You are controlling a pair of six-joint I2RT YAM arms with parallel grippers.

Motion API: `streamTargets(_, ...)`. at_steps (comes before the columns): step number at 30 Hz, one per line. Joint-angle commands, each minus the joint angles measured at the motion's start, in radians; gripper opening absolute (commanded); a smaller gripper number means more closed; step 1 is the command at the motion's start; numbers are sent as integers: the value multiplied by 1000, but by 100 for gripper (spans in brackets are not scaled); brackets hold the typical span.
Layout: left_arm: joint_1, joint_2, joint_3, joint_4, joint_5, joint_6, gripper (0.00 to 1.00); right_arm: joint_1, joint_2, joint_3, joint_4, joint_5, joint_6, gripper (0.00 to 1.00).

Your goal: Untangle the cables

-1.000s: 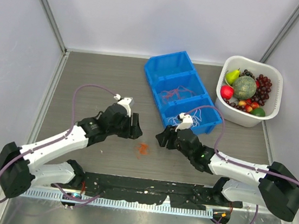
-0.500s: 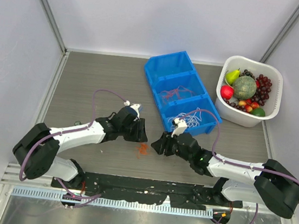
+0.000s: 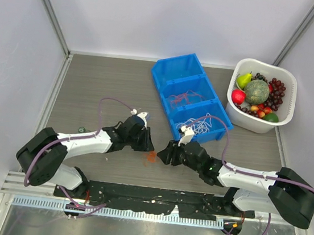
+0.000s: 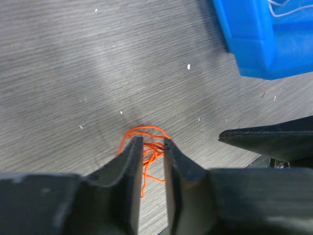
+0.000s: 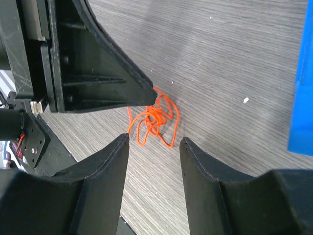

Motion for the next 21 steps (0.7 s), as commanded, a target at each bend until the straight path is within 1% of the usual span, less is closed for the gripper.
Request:
streamTargets(1,-5,-35,-13,90,-3,7,17,25,-23,15,18,18,-20,51)
streamTargets(3,-7,-61,-16,81,-9,24,2,34,-10,18,26,18,-33,52)
streamTargets(4,-5,-76,-13,70,-10,33,0,37,-7,20,32,22,-34,53)
streamTargets(9,-8,-185,-11,15,2,55,0,46,-16,14,50,41,-34,59)
streamTargets(11,-8,-231,-13,4,20,59,0,46,-24,9,58,47,-40,60)
streamTargets(14,-8,-309,-6,-19,37,75,0,46,-40,-5,80,76,-42,60)
streamTargets(17,-8,-369,29,-77,34,84,0,46,-95,-31,87,104,-39,59)
streamTargets(20,-8,-406,59,-136,-9,76,0,46,-150,-46,65,128,-39,58)
streamTargets(21,-8,-405,70,-156,-13,70,4,46,-153,-37,52,136,-40,58)
